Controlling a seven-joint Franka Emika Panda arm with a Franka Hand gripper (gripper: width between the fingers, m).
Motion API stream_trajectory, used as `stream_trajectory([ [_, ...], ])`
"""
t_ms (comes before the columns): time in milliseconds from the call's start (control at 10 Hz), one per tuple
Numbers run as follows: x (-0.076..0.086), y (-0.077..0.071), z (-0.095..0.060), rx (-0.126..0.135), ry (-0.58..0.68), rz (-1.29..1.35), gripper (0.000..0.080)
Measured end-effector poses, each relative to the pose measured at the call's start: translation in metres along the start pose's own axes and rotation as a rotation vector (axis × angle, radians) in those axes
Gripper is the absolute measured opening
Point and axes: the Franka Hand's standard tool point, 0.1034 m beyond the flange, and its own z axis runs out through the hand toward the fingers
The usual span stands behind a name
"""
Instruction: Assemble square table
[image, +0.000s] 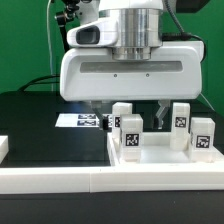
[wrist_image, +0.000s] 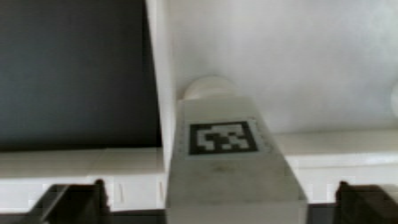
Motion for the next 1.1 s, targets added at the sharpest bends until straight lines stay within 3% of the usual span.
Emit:
stream_trajectory([
  [200,-0.0001,0.0003,0.0001,0.000,0.000,0.005,0.0391],
  [300,-0.0001,0.0003,0.0000,0.000,0.000,0.031,0.0391],
  [400,-0.0001,0.0006,0.0001,0.000,0.000,0.030,0.0288],
  [1100,-0.0014,0.0002,0.0013,0.004,0.027,0.500,0.0288],
])
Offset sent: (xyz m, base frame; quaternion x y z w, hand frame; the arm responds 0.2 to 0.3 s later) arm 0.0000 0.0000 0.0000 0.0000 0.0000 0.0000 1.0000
